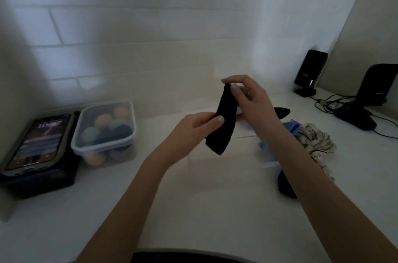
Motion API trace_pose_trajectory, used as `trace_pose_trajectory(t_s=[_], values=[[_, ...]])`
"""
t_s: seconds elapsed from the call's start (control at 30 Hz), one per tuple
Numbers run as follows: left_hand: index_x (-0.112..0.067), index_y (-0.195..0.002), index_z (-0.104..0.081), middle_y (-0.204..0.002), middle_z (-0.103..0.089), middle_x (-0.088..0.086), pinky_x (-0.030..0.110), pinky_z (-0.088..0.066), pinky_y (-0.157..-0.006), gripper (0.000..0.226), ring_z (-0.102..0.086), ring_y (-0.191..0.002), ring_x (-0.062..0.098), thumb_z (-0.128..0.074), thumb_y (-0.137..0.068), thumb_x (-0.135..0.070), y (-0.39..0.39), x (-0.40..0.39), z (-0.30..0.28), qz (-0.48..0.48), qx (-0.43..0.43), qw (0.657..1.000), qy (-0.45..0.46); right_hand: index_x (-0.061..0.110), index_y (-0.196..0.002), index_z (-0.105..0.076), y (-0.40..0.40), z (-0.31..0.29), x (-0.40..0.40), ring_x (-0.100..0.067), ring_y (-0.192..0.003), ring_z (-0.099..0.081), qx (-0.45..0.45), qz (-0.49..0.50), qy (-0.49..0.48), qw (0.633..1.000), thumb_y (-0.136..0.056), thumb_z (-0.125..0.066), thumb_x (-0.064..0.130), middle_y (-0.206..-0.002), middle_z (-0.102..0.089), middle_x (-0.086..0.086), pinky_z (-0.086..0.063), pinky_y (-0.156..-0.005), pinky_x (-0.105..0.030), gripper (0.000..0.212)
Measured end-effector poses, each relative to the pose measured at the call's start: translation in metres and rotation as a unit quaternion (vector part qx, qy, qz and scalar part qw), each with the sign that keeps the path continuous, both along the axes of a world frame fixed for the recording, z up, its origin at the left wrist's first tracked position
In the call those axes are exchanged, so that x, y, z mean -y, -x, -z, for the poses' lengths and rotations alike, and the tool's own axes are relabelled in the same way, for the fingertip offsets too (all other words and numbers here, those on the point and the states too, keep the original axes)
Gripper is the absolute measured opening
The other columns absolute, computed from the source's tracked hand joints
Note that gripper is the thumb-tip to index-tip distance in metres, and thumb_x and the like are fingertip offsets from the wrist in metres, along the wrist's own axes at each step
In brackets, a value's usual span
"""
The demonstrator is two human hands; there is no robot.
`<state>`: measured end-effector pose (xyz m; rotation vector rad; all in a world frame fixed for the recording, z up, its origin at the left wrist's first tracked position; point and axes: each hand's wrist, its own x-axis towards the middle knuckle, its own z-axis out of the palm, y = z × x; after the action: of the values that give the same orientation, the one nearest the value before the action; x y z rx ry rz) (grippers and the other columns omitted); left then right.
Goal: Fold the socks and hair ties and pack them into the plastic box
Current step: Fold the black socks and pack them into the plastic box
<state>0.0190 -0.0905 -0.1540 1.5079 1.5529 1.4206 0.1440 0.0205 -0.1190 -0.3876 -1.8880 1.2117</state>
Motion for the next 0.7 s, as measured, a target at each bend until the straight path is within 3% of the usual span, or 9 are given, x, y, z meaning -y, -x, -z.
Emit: trace_pose_trajectory(t_s=[0.07, 0.17, 0.23, 0.3, 0.33, 0.4, 0.5, 0.6, 0.7], values=[[-0.03, -0.088, -0.069, -0.074, -0.074, -0.012, 0.02, -0.053, -0.064, 0.009, -0.067, -0.072, 0.004, -0.066, -0.083, -0.024, 0.007, -0.014, -0.005, 0.045, 0.021, 0.998, 0.025, 0.022, -0.109, -0.059, 0.002, 0.003, -0.005, -0.034, -0.075, -0.064, -0.006, -0.012, 0.012, 1.0, -0.098, -0.043, 0.02, -0.083, -0.061, -0.027, -0.06, -0.057, -0.043, 0.019], [-0.025, -0.083, -0.071, -0.068, -0.074, -0.008, 0.014, -0.048, -0.058, 0.015, -0.068, -0.066, 0.005, -0.072, -0.077, -0.012, 0.012, -0.029, -0.001, 0.002, 0.054, 0.998, -0.013, 0.018, -0.12, -0.052, 0.001, 0.005, -0.014, -0.018, -0.087, -0.071, -0.024, -0.046, 0.065, 0.996, -0.097, -0.046, 0.025, -0.085, -0.073, -0.005, -0.058, -0.06, -0.029, 0.025], [-0.027, -0.075, -0.072, -0.068, -0.073, -0.009, 0.014, -0.048, -0.06, 0.013, -0.067, -0.066, 0.006, -0.077, -0.071, -0.015, 0.016, -0.034, 0.004, -0.037, 0.066, 0.995, -0.058, 0.017, -0.121, -0.049, -0.001, 0.004, -0.021, -0.015, -0.091, -0.07, 0.016, -0.062, 0.071, 0.995, -0.091, -0.056, 0.024, -0.097, -0.073, -0.005, -0.054, -0.065, -0.021, 0.031], [-0.029, -0.069, -0.069, -0.066, -0.07, -0.012, 0.015, -0.047, -0.06, 0.012, -0.063, -0.064, 0.007, -0.078, -0.064, -0.023, 0.02, -0.036, 0.007, -0.069, 0.036, 0.993, -0.093, 0.019, -0.112, -0.056, 0.0, 0.002, -0.026, -0.016, -0.083, -0.069, 0.099, -0.066, 0.026, 0.993, -0.084, -0.067, 0.02, -0.097, -0.073, 0.002, -0.049, -0.061, -0.021, 0.03], [-0.029, -0.067, -0.067, -0.064, -0.067, -0.014, 0.016, -0.045, -0.059, 0.014, -0.059, -0.061, 0.007, -0.079, -0.062, -0.024, 0.021, -0.036, 0.009, -0.082, 0.023, 0.991, -0.107, 0.019, -0.102, -0.062, 0.002, 0.003, -0.027, -0.013, -0.072, -0.066, 0.123, -0.072, 0.011, 0.99, -0.081, -0.07, 0.017, -0.087, -0.074, 0.008, -0.046, -0.057, -0.022, 0.023], [-0.029, -0.062, -0.059, -0.059, -0.059, -0.017, 0.016, -0.04, -0.055, 0.024, -0.048, -0.055, 0.007, -0.082, -0.059, -0.021, 0.024, -0.035, 0.011, -0.104, 0.01, 0.987, -0.125, 0.02, -0.083, -0.066, 0.007, 0.005, -0.026, -0.007, -0.055, -0.056, 0.127, -0.085, 0.013, 0.988, -0.078, -0.072, 0.009, -0.066, -0.07, 0.015, -0.043, -0.051, -0.021, 0.014], [-0.026, -0.057, -0.041, -0.049, -0.043, -0.014, 0.016, -0.034, -0.046, 0.044, -0.038, -0.046, 0.007, -0.084, -0.057, -0.015, 0.028, -0.033, 0.014, -0.11, 0.006, 0.988, -0.108, 0.02, -0.08, -0.067, 0.01, 0.008, -0.024, 0.001, -0.047, -0.054, 0.134, -0.094, -0.009, 0.987, -0.078, -0.072, 0.008, -0.061, -0.069, 0.017, -0.044, -0.047, -0.015, 0.014], [-0.022, -0.051, -0.036, -0.041, -0.042, -0.011, 0.016, -0.035, -0.039, 0.049, -0.046, -0.037, 0.007, -0.083, -0.064, -0.011, 0.026, -0.032, 0.015, -0.098, 0.0, 0.991, -0.096, 0.026, -0.085, -0.067, 0.008, 0.008, -0.024, -0.008, -0.063, -0.064, 0.115, -0.08, -0.02, 0.99, -0.078, -0.072, 0.007, -0.071, -0.072, 0.015, -0.053, -0.055, -0.02, 0.021], [-0.013, -0.056, -0.053, -0.046, -0.062, -0.005, 0.021, -0.045, -0.04, 0.029, -0.068, -0.053, 0.016, -0.074, -0.075, -0.014, 0.02, -0.028, 0.013, -0.086, 0.023, 0.992, -0.088, 0.029, -0.09, -0.064, 0.008, 0.003, -0.021, -0.017, -0.077, -0.068, 0.046, -0.059, -0.043, 0.996, -0.076, -0.072, 0.002, -0.081, -0.071, 0.008, -0.057, -0.071, -0.034, 0.032]])
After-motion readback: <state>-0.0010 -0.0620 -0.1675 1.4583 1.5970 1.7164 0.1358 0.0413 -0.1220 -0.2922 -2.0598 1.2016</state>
